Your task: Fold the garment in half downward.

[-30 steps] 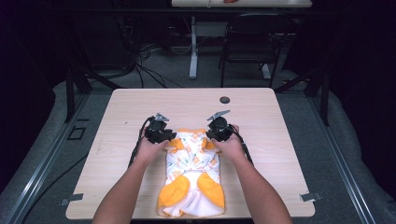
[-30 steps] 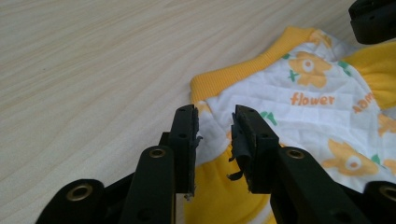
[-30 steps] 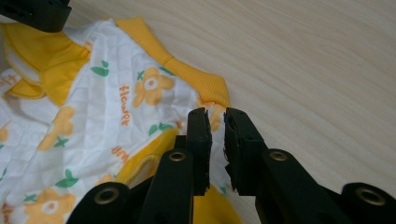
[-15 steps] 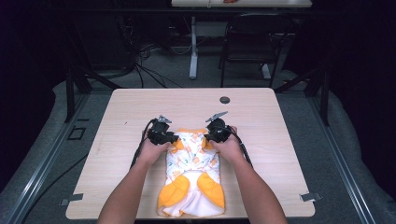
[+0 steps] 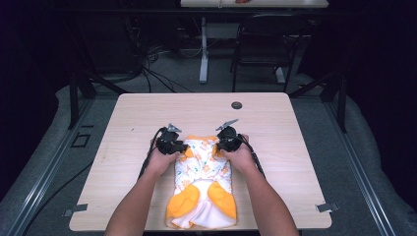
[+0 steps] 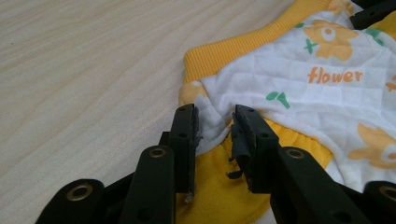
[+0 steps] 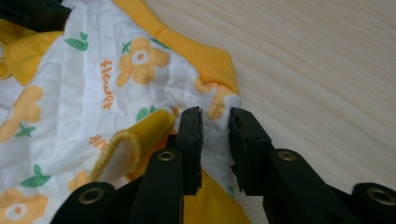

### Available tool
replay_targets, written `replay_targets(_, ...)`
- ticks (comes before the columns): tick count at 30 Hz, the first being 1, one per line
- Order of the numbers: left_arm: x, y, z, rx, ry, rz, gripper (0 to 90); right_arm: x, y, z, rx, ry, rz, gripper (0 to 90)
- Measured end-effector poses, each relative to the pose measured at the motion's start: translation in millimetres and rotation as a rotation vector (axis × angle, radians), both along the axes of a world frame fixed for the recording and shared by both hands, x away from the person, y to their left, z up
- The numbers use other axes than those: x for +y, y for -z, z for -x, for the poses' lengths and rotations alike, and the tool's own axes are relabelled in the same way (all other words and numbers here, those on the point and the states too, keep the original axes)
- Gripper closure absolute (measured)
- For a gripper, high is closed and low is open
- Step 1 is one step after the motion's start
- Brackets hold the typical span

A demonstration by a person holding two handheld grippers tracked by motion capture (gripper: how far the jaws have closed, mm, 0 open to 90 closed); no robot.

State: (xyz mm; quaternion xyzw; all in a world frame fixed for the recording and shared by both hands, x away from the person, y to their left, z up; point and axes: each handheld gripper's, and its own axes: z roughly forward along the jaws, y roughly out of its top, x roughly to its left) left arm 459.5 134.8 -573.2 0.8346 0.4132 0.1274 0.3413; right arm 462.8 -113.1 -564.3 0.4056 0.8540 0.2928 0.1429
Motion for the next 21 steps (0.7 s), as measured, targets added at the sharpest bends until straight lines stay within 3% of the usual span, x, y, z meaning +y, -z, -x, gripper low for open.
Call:
replay_targets(11,0.2,-0.7,-0.8,0.018,-0.002,0.010,80.3,-0.4,0.8,0.6,0.013,-0.002,0.008,87.6)
replay_targets(15,0.8,-1.8,-0.7,0.028,0.011,0.008,81.6,1.0,0.5,1.8,0.014,0.000,0.002,88.5)
replay_targets(16,1.0,-2.3,-0.7,0.028,0.017,0.003,81.8,0.0,-1.0,1.4,0.021,-0.014,0.024,88.6)
replay_targets(21,2.4,-4.9,-1.5,0.022,0.001,0.022,81.9,-1.1,-3.2,2.2,0.011,-0.013,0.014,89.0)
